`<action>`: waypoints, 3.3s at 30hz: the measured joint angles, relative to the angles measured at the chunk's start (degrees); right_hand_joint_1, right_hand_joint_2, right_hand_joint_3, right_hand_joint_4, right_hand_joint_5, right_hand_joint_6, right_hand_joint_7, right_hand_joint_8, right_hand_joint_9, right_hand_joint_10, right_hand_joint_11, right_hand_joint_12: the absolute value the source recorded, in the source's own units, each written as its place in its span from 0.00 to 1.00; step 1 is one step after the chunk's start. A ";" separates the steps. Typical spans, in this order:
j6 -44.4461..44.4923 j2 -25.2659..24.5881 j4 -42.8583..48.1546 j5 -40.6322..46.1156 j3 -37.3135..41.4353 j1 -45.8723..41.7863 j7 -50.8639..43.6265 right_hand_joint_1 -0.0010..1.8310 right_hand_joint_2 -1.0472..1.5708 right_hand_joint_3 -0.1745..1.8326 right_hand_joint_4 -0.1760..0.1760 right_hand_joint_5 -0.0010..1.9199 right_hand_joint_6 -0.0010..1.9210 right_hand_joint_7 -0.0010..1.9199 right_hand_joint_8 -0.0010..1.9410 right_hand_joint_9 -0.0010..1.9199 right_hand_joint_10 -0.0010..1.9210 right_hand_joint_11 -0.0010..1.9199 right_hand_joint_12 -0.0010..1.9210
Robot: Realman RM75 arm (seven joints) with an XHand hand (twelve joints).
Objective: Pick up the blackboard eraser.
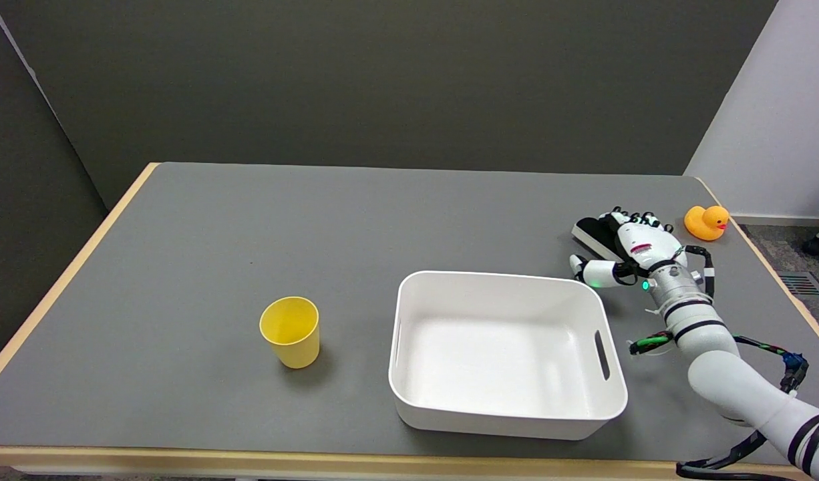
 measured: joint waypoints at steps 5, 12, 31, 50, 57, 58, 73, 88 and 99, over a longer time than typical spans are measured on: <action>-0.05 -0.09 -0.65 0.30 -0.20 0.43 -0.18 0.34 0.67 0.50 0.10 0.13 0.26 0.22 0.33 0.16 0.54 0.03 0.66; 0.17 -0.18 -1.15 0.34 -0.39 0.95 -0.35 0.45 0.73 0.50 0.05 0.23 0.55 0.33 0.62 0.34 0.68 0.21 0.84; 0.03 -0.22 -1.27 -4.22 -0.45 2.18 -0.48 0.63 0.91 0.09 0.00 0.24 0.78 0.38 0.88 0.39 0.79 0.19 1.00; 0.21 0.12 1.97 -8.95 1.53 3.14 0.07 0.63 0.85 0.24 0.00 0.30 0.83 0.33 0.85 0.43 0.89 0.16 1.00; 0.40 0.16 2.38 -9.27 1.89 3.31 0.98 0.33 0.67 0.52 0.26 0.14 0.27 0.22 0.33 0.21 0.58 0.17 0.82; 0.40 0.16 2.38 -8.96 1.89 3.32 1.23 0.31 0.66 0.51 0.28 0.12 0.24 0.19 0.29 0.16 0.54 0.14 0.79; 0.48 -0.43 -0.63 -3.64 1.13 3.48 3.08 0.26 0.64 0.49 0.27 0.08 0.19 0.09 0.19 0.04 0.45 0.09 0.75; 0.61 -1.56 -3.29 0.21 0.02 3.92 3.51 0.28 0.65 0.49 0.22 0.08 0.19 0.14 0.22 0.10 0.49 0.12 0.78; 0.64 -2.06 -3.97 1.12 -0.69 4.67 3.61 0.35 0.65 0.52 0.07 0.09 0.22 0.20 0.31 0.18 0.56 0.19 0.87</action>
